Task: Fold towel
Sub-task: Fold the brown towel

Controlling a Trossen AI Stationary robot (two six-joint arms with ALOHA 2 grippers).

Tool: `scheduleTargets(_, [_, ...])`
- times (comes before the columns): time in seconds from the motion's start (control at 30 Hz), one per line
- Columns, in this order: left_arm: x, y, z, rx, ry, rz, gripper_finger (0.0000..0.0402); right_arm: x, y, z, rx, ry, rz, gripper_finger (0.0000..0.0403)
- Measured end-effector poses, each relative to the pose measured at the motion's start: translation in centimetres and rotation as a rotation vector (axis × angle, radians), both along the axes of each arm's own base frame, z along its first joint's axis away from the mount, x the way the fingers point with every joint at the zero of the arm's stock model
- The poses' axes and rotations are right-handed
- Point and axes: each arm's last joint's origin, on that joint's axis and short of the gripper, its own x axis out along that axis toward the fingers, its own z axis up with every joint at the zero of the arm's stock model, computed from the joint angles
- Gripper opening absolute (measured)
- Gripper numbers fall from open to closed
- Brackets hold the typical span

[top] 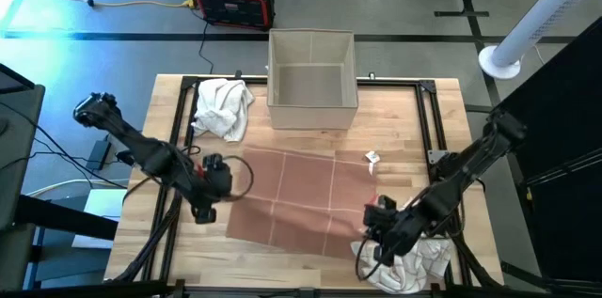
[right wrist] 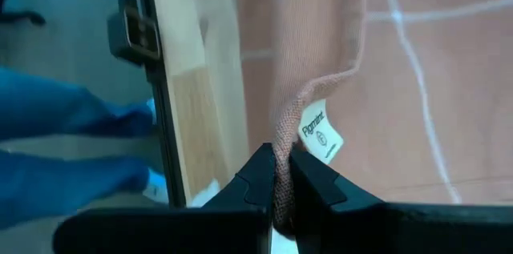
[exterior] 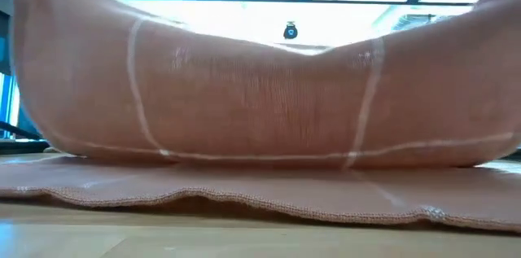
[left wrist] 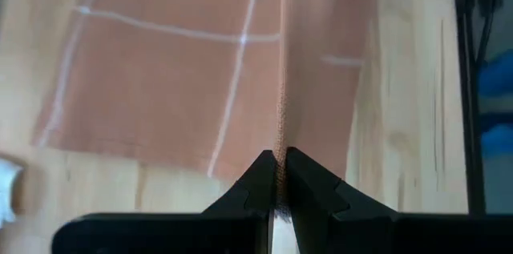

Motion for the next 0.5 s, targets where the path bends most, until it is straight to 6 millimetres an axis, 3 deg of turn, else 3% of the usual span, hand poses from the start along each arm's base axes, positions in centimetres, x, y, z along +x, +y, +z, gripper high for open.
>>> scheduleTargets(0.33, [1.7,-2.6,-3.3,0.097,0.128,-0.063,0.0014,0.9,1.6,-2.8,0.022,0.096,0.086,0.001])
scheduleTargets(0.4, [2.1,-3.2,-4.1,0.107,0.15,-0.076,0.003,1.0,1.7,-3.1,0.027,0.112,0.09,0.0013])
scheduleTargets(0.5, [2.5,-3.9,-5.2,0.093,0.209,-0.092,0.0079,1.1,2.0,-3.4,0.064,0.138,0.109,0.0057])
